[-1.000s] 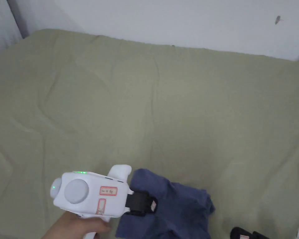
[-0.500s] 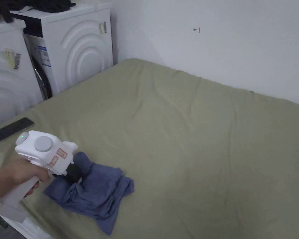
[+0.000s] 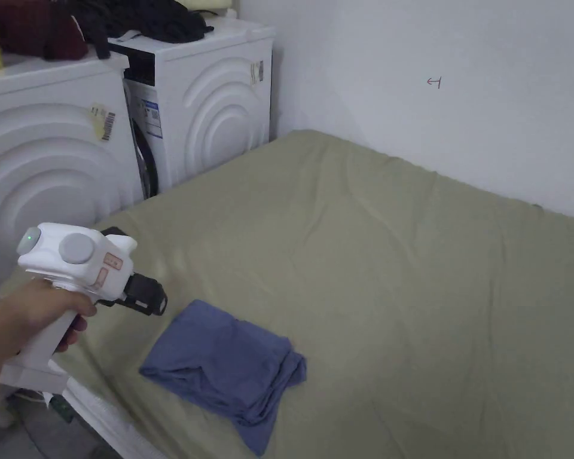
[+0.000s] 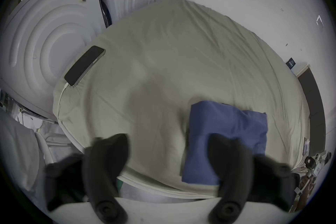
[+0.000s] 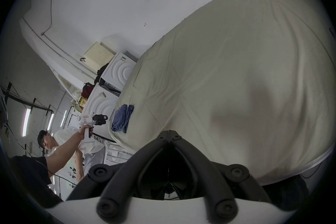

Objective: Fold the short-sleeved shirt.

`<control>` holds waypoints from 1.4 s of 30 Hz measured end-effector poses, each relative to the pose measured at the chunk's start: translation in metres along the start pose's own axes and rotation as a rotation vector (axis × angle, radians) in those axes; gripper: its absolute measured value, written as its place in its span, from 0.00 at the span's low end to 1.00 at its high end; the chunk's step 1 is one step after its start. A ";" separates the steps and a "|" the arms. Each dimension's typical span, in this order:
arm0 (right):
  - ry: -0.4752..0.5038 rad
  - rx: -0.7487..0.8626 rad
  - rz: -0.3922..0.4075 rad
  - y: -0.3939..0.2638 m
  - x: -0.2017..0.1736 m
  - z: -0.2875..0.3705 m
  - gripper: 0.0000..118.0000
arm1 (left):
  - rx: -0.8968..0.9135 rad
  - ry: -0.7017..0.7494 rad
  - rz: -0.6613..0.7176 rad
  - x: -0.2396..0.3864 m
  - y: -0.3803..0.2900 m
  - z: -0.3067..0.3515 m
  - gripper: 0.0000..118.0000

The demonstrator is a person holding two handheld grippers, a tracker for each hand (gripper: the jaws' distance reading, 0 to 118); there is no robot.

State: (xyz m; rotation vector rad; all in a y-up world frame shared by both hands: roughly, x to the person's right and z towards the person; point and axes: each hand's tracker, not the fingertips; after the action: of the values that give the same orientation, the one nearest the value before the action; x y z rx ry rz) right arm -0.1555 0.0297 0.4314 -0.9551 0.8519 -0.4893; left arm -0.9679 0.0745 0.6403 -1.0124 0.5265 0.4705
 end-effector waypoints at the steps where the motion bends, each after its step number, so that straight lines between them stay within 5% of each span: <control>1: -0.004 0.005 0.010 0.001 -0.007 0.001 0.00 | 0.013 0.006 -0.001 0.006 -0.005 0.005 0.52; 2: -0.005 0.010 0.026 0.002 -0.011 0.002 0.00 | 0.032 0.045 0.004 0.015 -0.010 0.008 0.42; 3: -0.013 0.018 0.051 0.004 -0.015 0.004 0.00 | 0.042 0.100 0.025 0.023 -0.016 0.013 0.11; 6: -0.059 0.033 0.141 0.010 -0.028 0.014 0.00 | 0.077 0.089 0.012 0.061 -0.039 0.031 0.10; 8: -0.098 0.062 0.217 0.017 -0.041 0.027 0.00 | 0.223 0.093 -0.100 0.110 -0.060 0.058 0.10; 13: -0.230 0.193 0.391 0.038 -0.076 0.079 0.00 | 0.639 -0.100 -0.123 0.223 -0.120 0.147 0.10; 21: -0.392 0.556 0.646 0.061 -0.137 0.186 0.00 | 0.999 -0.255 -0.350 0.376 -0.182 0.263 0.10; 28: -0.455 0.750 0.685 0.050 -0.164 0.234 0.00 | 1.126 -0.293 -0.401 0.438 -0.217 0.301 0.10; 42: -0.488 0.798 0.672 0.040 -0.164 0.231 0.00 | 1.102 -0.239 -0.384 0.437 -0.243 0.298 0.10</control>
State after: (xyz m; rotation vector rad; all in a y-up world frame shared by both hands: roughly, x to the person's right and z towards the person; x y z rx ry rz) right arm -0.0657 0.2813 0.5336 -0.0100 0.4152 0.0197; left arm -0.4246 0.2823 0.6616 0.0207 0.2832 -0.0791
